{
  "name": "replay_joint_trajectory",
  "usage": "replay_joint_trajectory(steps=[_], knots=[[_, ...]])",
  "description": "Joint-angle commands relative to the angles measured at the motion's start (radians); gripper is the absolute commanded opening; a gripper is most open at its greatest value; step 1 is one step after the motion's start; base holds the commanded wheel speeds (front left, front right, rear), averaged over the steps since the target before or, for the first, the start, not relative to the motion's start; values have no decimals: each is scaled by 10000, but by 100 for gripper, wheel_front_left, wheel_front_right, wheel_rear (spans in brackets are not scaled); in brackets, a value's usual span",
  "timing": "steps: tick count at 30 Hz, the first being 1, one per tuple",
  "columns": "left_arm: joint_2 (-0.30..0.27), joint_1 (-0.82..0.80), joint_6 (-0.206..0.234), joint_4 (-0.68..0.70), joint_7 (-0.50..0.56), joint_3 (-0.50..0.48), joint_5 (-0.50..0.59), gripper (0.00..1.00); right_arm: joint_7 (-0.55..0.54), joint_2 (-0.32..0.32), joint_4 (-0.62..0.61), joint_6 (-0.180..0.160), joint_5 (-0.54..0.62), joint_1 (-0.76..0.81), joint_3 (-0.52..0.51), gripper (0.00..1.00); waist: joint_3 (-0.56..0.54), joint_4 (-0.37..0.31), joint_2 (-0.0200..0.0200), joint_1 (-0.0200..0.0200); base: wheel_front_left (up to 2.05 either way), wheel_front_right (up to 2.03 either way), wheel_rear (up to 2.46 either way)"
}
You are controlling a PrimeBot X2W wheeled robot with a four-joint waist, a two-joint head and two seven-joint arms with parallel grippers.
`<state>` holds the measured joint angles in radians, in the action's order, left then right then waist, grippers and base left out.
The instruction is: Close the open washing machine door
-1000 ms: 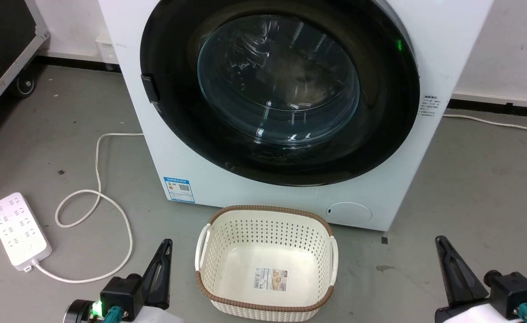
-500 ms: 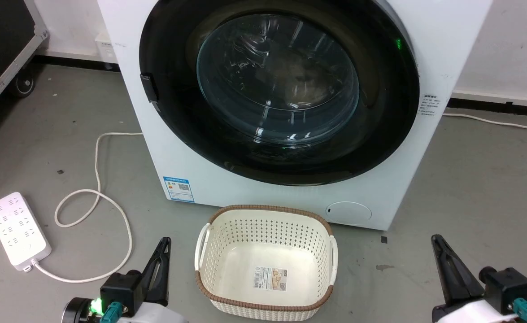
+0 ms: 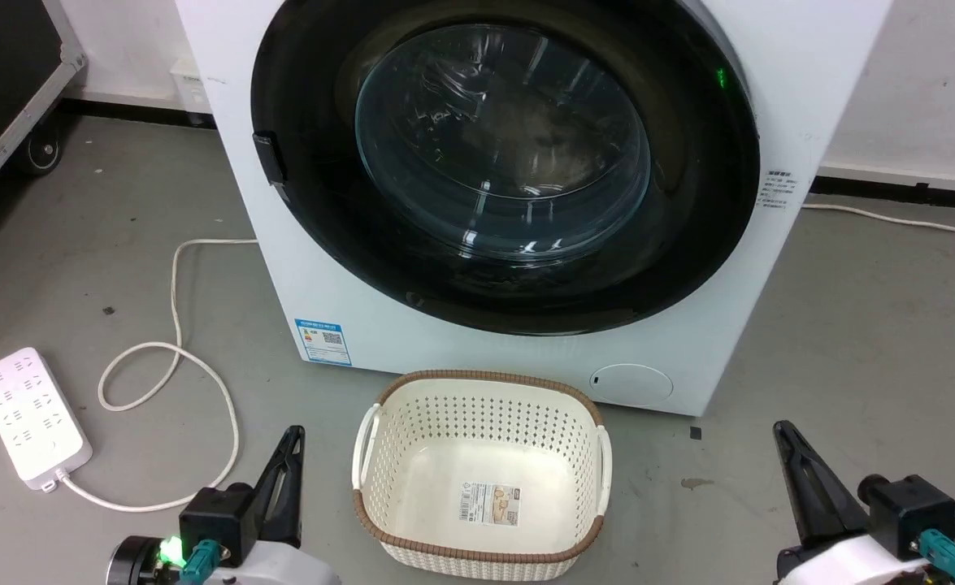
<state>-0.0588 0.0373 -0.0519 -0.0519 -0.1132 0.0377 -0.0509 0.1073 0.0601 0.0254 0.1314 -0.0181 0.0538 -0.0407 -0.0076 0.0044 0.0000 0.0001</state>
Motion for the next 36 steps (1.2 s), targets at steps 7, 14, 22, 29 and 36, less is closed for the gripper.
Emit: replay_joint_trajectory(steps=[7,14,22,29,36], knots=[[12,-177,132,109,169,-80,129,0,-140,-59,-87,-5,46,-210,67,0,9,-5,0,-1,0,0,0],[23,-207,190,170,313,-124,186,0,-279,-65,-112,-5,66,-259,118,0,19,-11,0,-1,0,0,0],[42,-257,288,275,558,-200,283,0,-517,-75,-155,-6,101,-343,205,0,36,-21,0,-1,0,0,0],[59,-302,379,370,783,-269,371,0,-734,-85,-193,-6,132,-419,284,0,51,-30,0,-1,0,0,0],[70,-331,436,431,926,-313,428,0,-873,-90,-218,-7,152,-468,335,0,61,-36,0,-1,0,0,0]])
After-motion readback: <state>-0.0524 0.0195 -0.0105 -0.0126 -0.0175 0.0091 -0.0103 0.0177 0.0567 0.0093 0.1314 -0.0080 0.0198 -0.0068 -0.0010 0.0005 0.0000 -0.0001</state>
